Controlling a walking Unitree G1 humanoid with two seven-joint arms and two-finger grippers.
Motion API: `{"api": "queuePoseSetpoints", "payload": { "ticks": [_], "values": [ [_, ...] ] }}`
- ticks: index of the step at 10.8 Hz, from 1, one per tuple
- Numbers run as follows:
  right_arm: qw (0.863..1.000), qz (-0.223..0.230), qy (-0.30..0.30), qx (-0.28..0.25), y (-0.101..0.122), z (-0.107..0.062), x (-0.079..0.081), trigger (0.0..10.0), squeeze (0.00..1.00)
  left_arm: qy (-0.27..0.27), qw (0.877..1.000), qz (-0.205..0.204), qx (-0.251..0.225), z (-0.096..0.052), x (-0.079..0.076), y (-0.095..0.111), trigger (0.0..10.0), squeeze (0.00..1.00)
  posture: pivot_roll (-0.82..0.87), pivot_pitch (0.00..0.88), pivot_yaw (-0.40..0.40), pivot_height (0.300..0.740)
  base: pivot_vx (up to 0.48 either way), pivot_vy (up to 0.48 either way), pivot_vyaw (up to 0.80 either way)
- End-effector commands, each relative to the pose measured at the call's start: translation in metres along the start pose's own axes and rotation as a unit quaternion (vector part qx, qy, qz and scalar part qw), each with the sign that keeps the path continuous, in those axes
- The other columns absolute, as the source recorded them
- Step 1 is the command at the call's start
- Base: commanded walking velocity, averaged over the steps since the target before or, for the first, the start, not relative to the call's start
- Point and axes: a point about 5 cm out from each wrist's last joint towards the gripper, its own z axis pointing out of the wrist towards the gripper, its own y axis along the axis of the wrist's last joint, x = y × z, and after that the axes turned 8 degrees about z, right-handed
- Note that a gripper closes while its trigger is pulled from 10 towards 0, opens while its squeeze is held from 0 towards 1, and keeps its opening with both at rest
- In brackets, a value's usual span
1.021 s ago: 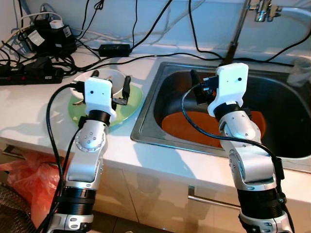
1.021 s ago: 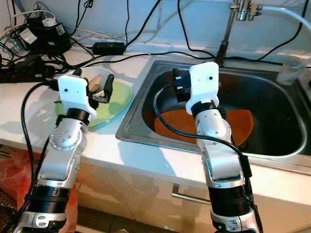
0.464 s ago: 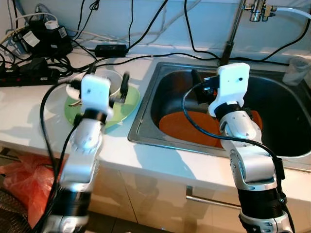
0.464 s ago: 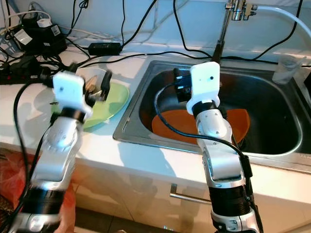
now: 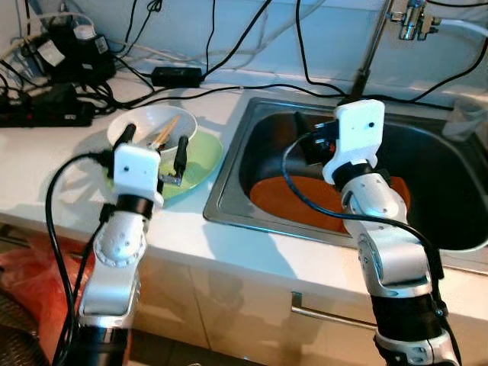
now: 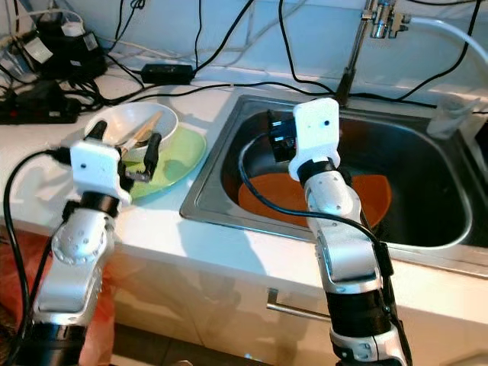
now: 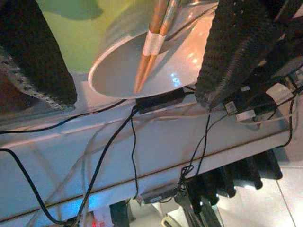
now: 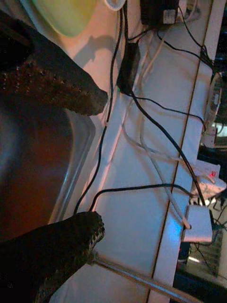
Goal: Kitchen organization
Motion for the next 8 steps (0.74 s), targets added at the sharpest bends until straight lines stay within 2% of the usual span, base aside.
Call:
{"api": "queuePoseSetpoints", "payload": {
  "ticks": [1, 4, 6, 8],
  "values": [
    [1.0, 0.0, 0.008, -0.008, 0.004, 0.003, 0.001, 10.0, 0.0, 0.001, 1.0, 0.005, -0.011, -0.001, -0.001, 0.003, 10.0, 0.0, -0.02, 0.0, -0.019, 0.74, 0.0, 0.0, 0.0],
    [1.0, -0.003, 0.01, -0.009, 0.006, 0.003, 0.001, 10.0, 0.0, -0.001, 1.0, 0.005, 0.0, 0.001, -0.009, -0.006, 10.0, 0.0, -0.04, 0.0, -0.022, 0.74, 0.0, 0.0, 0.0],
    [1.0, -0.002, 0.008, -0.013, 0.007, 0.003, 0.001, 10.0, 0.0, -0.011, 1.0, 0.012, -0.008, 0.012, -0.018, -0.008, 10.0, 0.0, -0.04, 0.0, -0.018, 0.74, 0.0, 0.0, 0.0],
    [1.0, -0.003, 0.005, -0.017, 0.009, 0.003, 0.0, 10.0, 0.0, -0.01, 1.0, 0.018, -0.012, 0.017, -0.017, -0.009, 10.0, 0.0, -0.04, 0.0, -0.018, 0.74, 0.0, 0.0, 0.0]
  ]
}}
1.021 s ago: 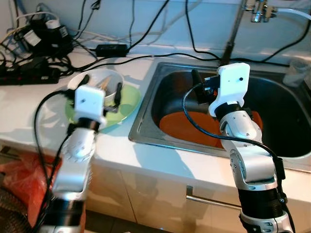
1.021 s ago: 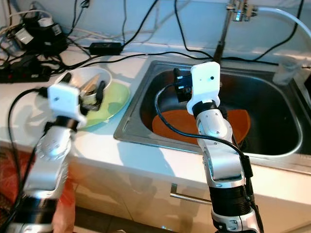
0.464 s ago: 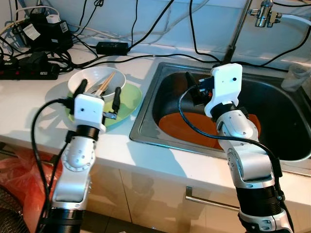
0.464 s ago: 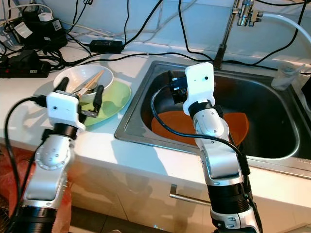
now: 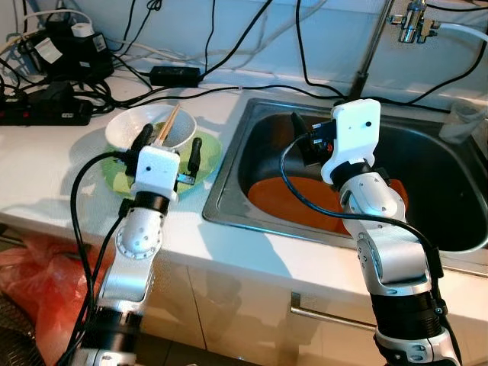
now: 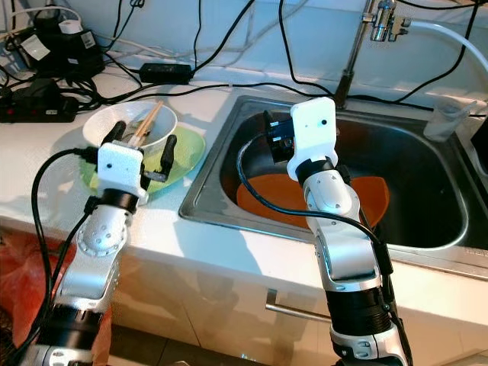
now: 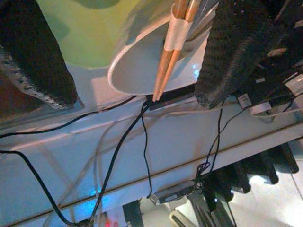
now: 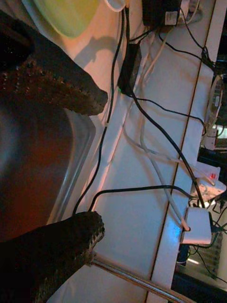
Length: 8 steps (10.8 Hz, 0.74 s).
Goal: Kitchen organization
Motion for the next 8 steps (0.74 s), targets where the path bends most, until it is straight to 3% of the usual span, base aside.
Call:
{"api": "queuePoseSetpoints", "payload": {
  "ticks": [1, 6, 8],
  "values": [
    [1.0, -0.001, -0.002, -0.017, 0.009, 0.002, -0.001, 10.0, 0.0, 0.007, 1.0, 0.004, -0.012, 0.005, 0.003, 0.004, 10.0, 0.0, -0.06, 0.0, -0.007, 0.74, 0.0, 0.0, 0.0],
    [1.0, 0.003, -0.002, -0.022, 0.011, 0.002, -0.001, 10.0, 0.0, 0.016, 1.0, 0.006, -0.024, 0.013, 0.006, 0.016, 10.0, 0.0, -0.05, 0.0, -0.003, 0.74, 0.0, 0.0, 0.0],
    [1.0, 0.006, -0.003, -0.024, 0.011, 0.002, 0.0, 10.0, 0.0, -0.016, 1.0, -0.001, -0.025, 0.011, 0.002, 0.018, 10.0, 0.0, -0.05, 0.0, 0.0, 0.74, 0.0, 0.0, 0.0]
  ]
}}
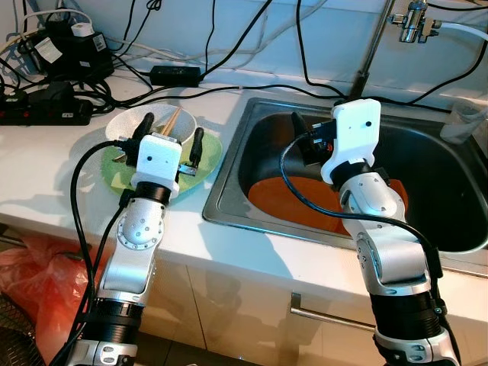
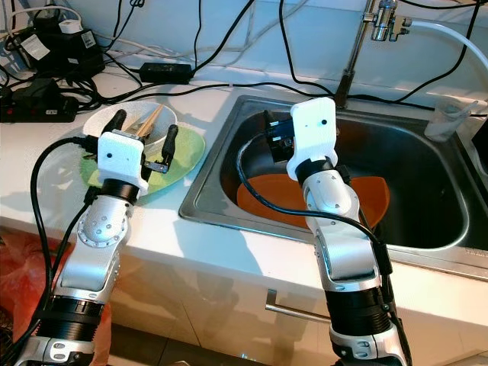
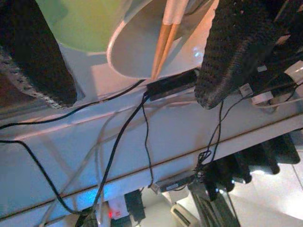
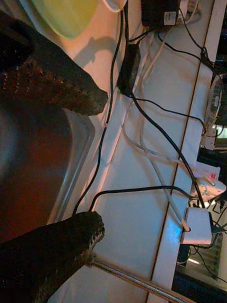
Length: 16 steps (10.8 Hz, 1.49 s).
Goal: Kitchen organization
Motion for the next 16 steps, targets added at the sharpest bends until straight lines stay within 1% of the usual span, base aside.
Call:
{"api": "queuePoseSetpoints", "payload": {
  "ticks": [1, 2, 3, 5, 8, 9, 11, 13, 15, 16],
  "values": [
    [1.0, 0.004, -0.002, -0.022, 0.01, 0.002, -0.001, 10.0, 0.0, -0.013, 1.0, 0.005, -0.011, 0.002, -0.001, 0.007, 10.0, 0.0, -0.04, 0.0, 0.002, 0.74, 0.0, 0.0, 0.0],
    [1.0, 0.007, -0.002, -0.021, 0.01, 0.003, -0.001, 10.0, 0.0, -0.029, 0.999, 0.024, -0.003, 0.002, 0.0, 0.009, 10.0, 0.0, -0.04, 0.0, 0.004, 0.74, 0.0, 0.0, 0.0],
    [1.0, 0.007, -0.002, -0.021, 0.009, 0.003, -0.001, 10.0, 0.0, -0.052, 0.997, 0.05, 0.036, 0.0, 0.004, 0.002, 10.0, 0.0, -0.03, 0.0, 0.004, 0.74, 0.0, 0.0, 0.0],
    [1.0, 0.006, -0.003, -0.018, 0.008, 0.004, -0.004, 10.0, 0.0, -0.083, 0.992, 0.064, 0.064, -0.006, 0.013, -0.005, 10.0, 0.0, -0.02, 0.0, 0.003, 0.74, 0.0, 0.0, 0.0],
    [1.0, 0.007, -0.003, -0.018, 0.007, 0.006, -0.005, 10.0, 0.0, -0.119, 0.983, 0.094, 0.104, -0.024, 0.028, -0.016, 10.0, 0.0, 0.0, 0.0, 0.003, 0.74, 0.0, 0.0, 0.0],
    [1.0, 0.01, -0.001, -0.018, 0.006, 0.006, -0.003, 10.0, 0.0, -0.126, 0.981, 0.105, 0.108, -0.027, 0.031, -0.017, 10.0, 0.0, 0.02, 0.0, 0.0, 0.74, 0.0, 0.0, 0.0],
    [1.0, 0.014, 0.002, -0.019, 0.005, 0.008, 0.0, 10.0, 0.0, -0.131, 0.979, 0.119, 0.105, -0.026, 0.035, -0.014, 10.0, 0.0, 0.04, 0.0, -0.001, 0.74, 0.0, 0.0, 0.0],
    [1.0, 0.016, 0.002, -0.02, 0.005, 0.008, 0.001, 10.0, 0.0, -0.126, 0.979, 0.126, 0.097, -0.021, 0.036, -0.01, 10.0, 0.0, 0.03, 0.0, 0.004, 0.74, 0.0, 0.0, 0.0],
    [1.0, 0.017, -0.001, -0.022, 0.005, 0.007, 0.0, 10.0, 0.0, -0.128, 0.979, 0.132, 0.086, -0.015, 0.035, -0.005, 10.0, 0.0, 0.03, 0.0, 0.004, 0.74, 0.0, 0.0, 0.0],
    [1.0, 0.018, -0.003, -0.023, 0.005, 0.007, 0.0, 10.0, 0.0, -0.14, 0.979, 0.129, 0.079, -0.014, 0.033, -0.004, 3.7, 0.0, 0.02, 0.0, 0.008, 0.74, 0.0, 0.0, 0.0]
  ]
}}
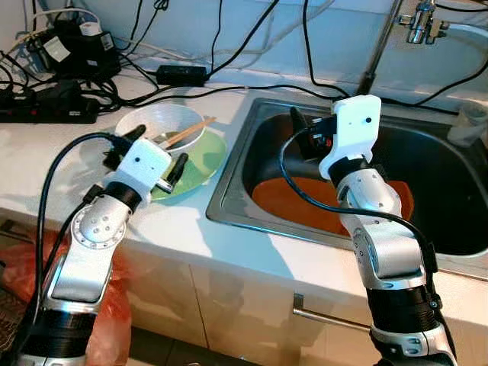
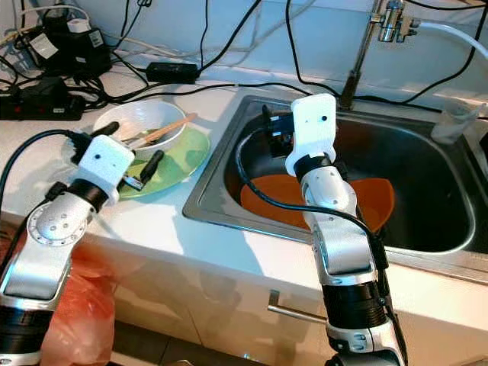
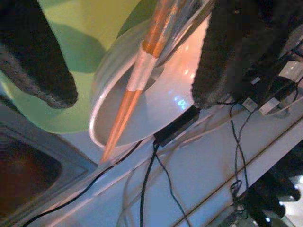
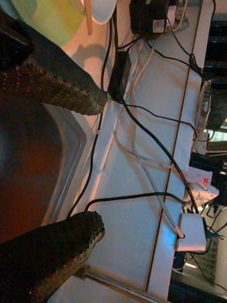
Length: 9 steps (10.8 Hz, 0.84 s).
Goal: Kitchen organization
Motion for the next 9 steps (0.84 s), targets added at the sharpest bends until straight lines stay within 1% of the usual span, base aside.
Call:
{"api": "queuePoseSetpoints", "payload": {
  "ticks": [1, 2, 3, 6, 9],
  "values": [
    [1.0, 0.003, -0.003, -0.01, 0.0039, 0.0015, -0.0005, 10.0, 0.0, -0.013, 1.0, 0.007, -0.012, 0.0024, 0.0009, 0.0049, 0.8, 0.0, 0.02, 0.0, 0.01, 0.74, 0.0, 0.0, 0.0],
    [1.0, 0.003, -0.003, -0.011, 0.004, 0.0016, -0.0005, 10.0, 0.0, -0.018, 1.0, 0.006, -0.009, 0.0031, 0.0, 0.0042, 0.5, 0.0, 0.02, 0.0, 0.01, 0.74, 0.0, 0.0, 0.0],
    [1.0, 0.004, -0.004, -0.011, 0.0041, 0.0017, -0.0009, 10.0, 0.0, -0.028, 1.0, 0.008, -0.001, 0.0033, -0.0022, 0.0023, 0.0, 0.0, 0.02, 0.0, 0.011, 0.74, 0.0, 0.0, 0.0],
    [1.0, 0.003, -0.005, -0.01, 0.0038, 0.0009, -0.0014, 10.0, 0.0, -0.039, 0.999, 0.01, 0.012, 0.0023, -0.0046, -0.0016, 0.0, 0.0, 0.02, 0.0, 0.011, 0.74, 0.0, 0.0, 0.0],
    [1.0, 0.003, -0.007, -0.011, 0.0038, 0.0006, -0.0022, 10.0, 0.0, -0.038, 0.999, 0.01, 0.012, 0.0036, -0.0048, -0.0008, 0.0, 0.0, 0.02, 0.0, 0.013, 0.74, 0.0, 0.0, 0.0]
  ]
}}
